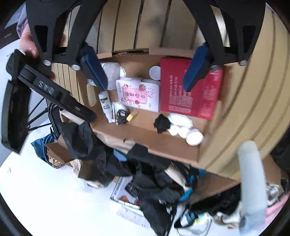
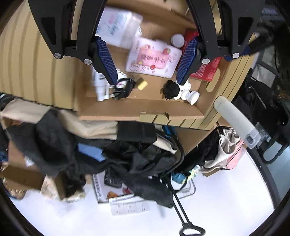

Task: Organize objects

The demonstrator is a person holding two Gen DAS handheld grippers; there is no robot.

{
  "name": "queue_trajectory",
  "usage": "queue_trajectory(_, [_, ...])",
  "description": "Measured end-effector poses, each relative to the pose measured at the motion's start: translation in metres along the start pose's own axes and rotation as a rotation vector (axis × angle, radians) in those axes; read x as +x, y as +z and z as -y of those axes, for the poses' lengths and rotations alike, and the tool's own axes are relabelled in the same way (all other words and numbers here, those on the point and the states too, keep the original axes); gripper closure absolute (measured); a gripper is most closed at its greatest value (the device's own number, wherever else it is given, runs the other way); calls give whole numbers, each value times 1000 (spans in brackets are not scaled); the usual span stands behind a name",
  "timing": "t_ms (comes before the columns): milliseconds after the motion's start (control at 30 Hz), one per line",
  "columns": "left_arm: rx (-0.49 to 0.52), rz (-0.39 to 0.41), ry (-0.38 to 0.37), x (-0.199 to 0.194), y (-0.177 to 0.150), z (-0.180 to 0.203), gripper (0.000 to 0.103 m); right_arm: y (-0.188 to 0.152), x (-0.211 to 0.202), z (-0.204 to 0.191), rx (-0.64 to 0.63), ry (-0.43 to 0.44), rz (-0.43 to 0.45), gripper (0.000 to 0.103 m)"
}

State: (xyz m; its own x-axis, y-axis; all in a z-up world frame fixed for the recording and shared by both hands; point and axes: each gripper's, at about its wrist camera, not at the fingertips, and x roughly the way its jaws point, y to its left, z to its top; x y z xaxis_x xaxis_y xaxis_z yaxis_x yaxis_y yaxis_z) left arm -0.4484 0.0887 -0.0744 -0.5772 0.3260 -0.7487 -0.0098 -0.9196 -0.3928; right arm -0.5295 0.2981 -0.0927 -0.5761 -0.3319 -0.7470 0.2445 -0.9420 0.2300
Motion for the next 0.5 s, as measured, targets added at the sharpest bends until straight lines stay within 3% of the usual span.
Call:
queue_trajectory(133, [32, 82, 72, -45, -5, 5, 4, -9, -56, -3, -53, -81, 29, 29])
queue_trajectory(200, [44, 110, 101, -68, -12, 9, 4, -17, -87, -3, -59, -103, 54, 21])
queue_trajectory(500, [163, 183, 137, -158, -62, 28, 0, -91, -199, -14, -96, -141, 84, 21])
